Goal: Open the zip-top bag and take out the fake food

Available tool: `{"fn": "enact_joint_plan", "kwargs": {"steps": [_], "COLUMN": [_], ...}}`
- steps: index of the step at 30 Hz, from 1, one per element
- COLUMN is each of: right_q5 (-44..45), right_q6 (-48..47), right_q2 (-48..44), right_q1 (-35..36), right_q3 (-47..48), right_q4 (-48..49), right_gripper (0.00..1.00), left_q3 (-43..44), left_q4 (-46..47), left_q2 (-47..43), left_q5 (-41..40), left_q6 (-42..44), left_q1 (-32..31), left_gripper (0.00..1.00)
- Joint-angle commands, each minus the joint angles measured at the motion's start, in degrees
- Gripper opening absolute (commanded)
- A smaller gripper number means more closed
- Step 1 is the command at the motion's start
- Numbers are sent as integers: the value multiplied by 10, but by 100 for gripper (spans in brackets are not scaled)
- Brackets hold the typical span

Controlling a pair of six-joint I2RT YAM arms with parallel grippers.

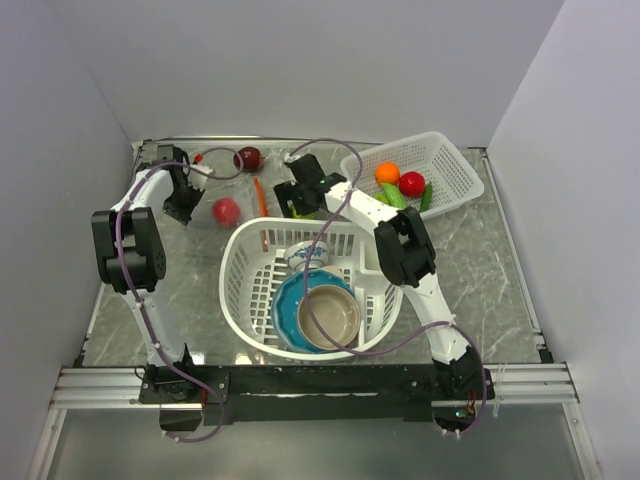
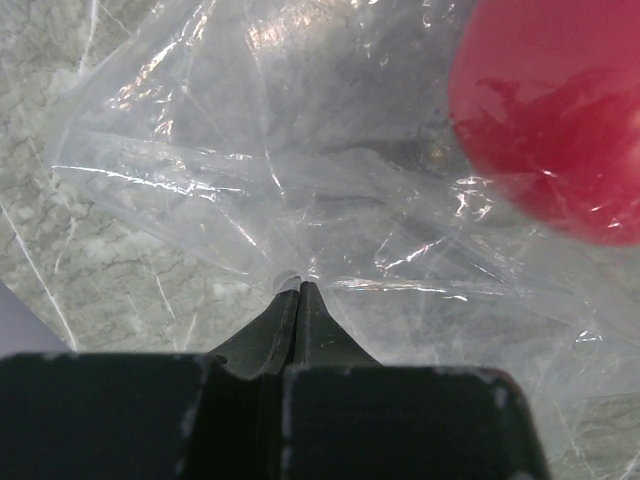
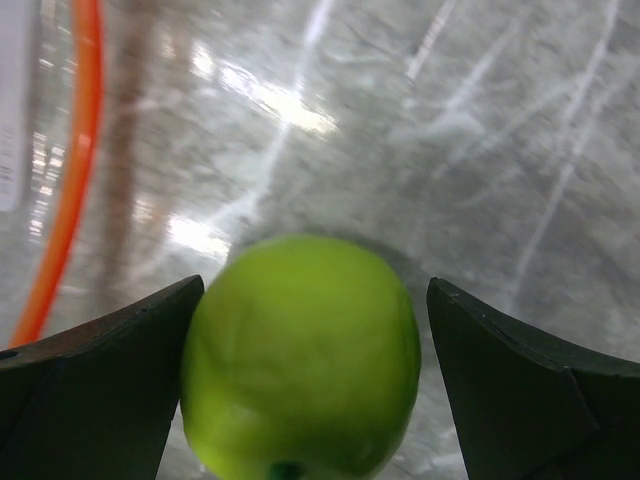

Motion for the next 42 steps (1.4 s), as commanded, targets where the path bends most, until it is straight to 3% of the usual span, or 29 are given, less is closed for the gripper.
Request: {"fn": "enact_joint_plan", "kwargs": {"steps": [1, 2, 3, 4, 5, 6, 7, 8, 9, 13, 17, 21, 24, 25, 29, 36, 38, 42], "right_q5": [34, 34, 34, 33, 34, 35, 42, 42, 42, 37, 52, 62, 91, 101, 152, 214, 215, 224], "right_q6": [-13, -14, -13, -12, -10, -10, -8, -6, -4, 6, 11, 45, 104, 116, 156, 147, 145, 139], "right_q2": [-28, -32, -33, -35, -37, -40, -44, -54, -60, -105, -162, -234, -310, -332, -441, -485, -486, -484], "right_q1": [-6, -6, -6, -6, -7, -8, -10, -10, -11, -16, -26, -63, -114, -126, -174, -193, -194, -197], "right_q3": [3, -3, -7, -9, -9, -11, -14, -21, -26, -58, -76, -123, -203, -265, -400, -489, -494, -493], "right_q4": [-27, -20, -14, -11, -6, -3, 2, 12, 17, 52, 78, 124, 181, 203, 317, 370, 372, 367], "right_gripper": [100, 100, 99, 97, 89, 82, 74, 60, 55, 51, 38, 30, 20, 13, 2, 5, 42, 86], "left_q3": [27, 35, 39, 42, 45, 49, 57, 84, 104, 275, 429, 385, 341, 360, 472, 406, 424, 421], "left_q4": [2, -2, -6, -6, -4, -4, -12, -21, -32, -95, -124, 32, 96, 100, 117, 280, 299, 348], "left_q2": [1, 5, 5, 1, -10, -16, -22, -31, -34, -31, 18, 22, 54, 72, 215, 244, 263, 276], "left_q5": [2, 0, -1, 0, 0, -1, 9, 13, 19, 67, 102, 109, 159, 169, 199, 215, 236, 264], "left_q6": [-8, -11, -13, -18, -19, -22, -27, -32, -36, -67, -93, -82, 19, 34, 24, -32, -43, -69], "left_q1": [-4, -4, -4, -4, -4, -4, -4, -4, -4, -5, -26, -69, -102, -106, -111, -112, -112, -113], "left_gripper": [1, 8, 38, 61, 90, 97, 97, 97, 97, 97, 97, 97, 97, 97, 99, 88, 88, 92]}}
